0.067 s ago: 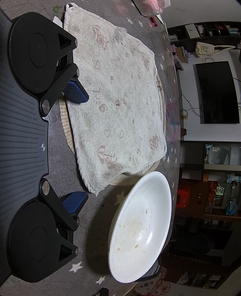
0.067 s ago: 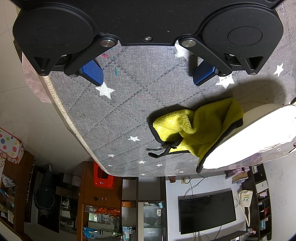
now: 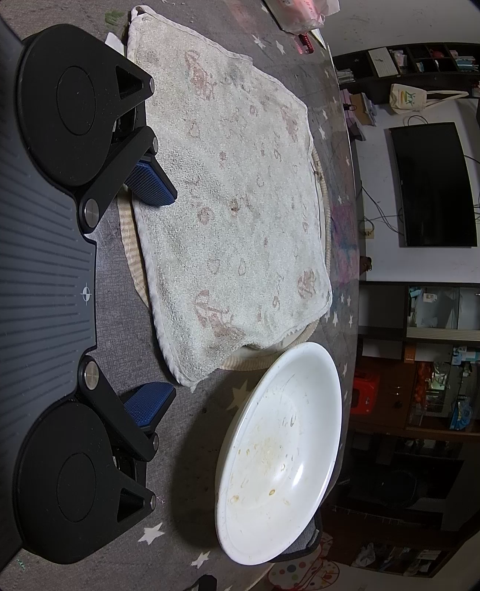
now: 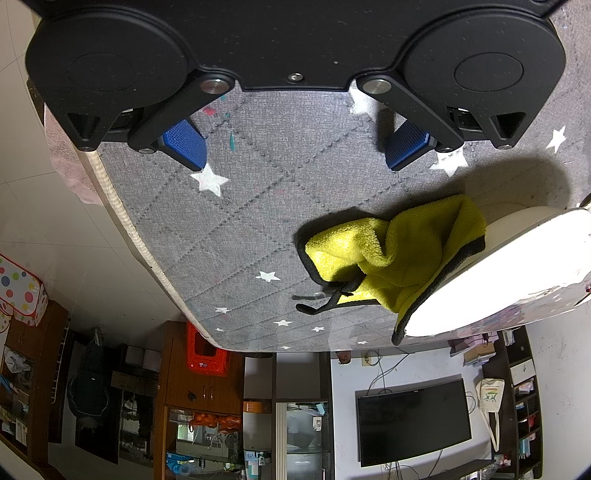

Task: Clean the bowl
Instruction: 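Move the right tool toward the yellow cloth and the left tool toward the white bowl rim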

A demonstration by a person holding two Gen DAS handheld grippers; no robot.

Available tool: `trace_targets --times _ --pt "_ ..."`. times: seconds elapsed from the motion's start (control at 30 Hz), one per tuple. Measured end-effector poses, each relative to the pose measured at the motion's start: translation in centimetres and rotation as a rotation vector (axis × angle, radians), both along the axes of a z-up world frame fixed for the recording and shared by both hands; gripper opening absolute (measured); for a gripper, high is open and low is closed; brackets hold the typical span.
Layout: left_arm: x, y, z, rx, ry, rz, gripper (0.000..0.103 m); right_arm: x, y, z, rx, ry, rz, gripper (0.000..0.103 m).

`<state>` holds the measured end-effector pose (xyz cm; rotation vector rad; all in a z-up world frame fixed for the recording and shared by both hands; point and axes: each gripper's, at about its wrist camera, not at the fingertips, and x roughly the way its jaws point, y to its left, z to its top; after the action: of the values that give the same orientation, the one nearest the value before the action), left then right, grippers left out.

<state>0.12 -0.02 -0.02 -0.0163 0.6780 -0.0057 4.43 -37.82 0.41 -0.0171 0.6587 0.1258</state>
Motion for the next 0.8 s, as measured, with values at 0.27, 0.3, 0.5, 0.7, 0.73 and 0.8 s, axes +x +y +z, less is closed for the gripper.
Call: trace_targets --times 0.27,0.3,0.5,0.7,0.73,0.8 --pt "0.4 -0.1 0.0 0.003 0.001 0.000 0.103 -0.1 0.1 0.0 0.003 0.001 0.000 0.103" --pt "0.4 -0.1 0.0 0.004 0.001 0.001 0.103 -0.1 0.1 0.0 0.003 0.001 0.000 0.103" --pt "1.1 -0.3 0.8 -0.041 0.035 0.016 0.102 -0.2 0.2 0.1 0.001 0.000 0.000 0.103" --pt "0.9 -0.6 2.5 -0.129 0.033 -0.013 0.099 -0.3 -0.1 0.3 0.003 0.000 0.001 0.103" --pt "1.0 -0.7 2.7 -0.138 0.037 -0.021 0.099 -0.4 -0.2 0.4 0.006 0.000 0.009 0.103" --pt "1.2 -1.0 3.1 -0.151 0.044 -0.033 0.094 -0.6 -0.1 0.6 0.008 -0.017 0.022 0.103"
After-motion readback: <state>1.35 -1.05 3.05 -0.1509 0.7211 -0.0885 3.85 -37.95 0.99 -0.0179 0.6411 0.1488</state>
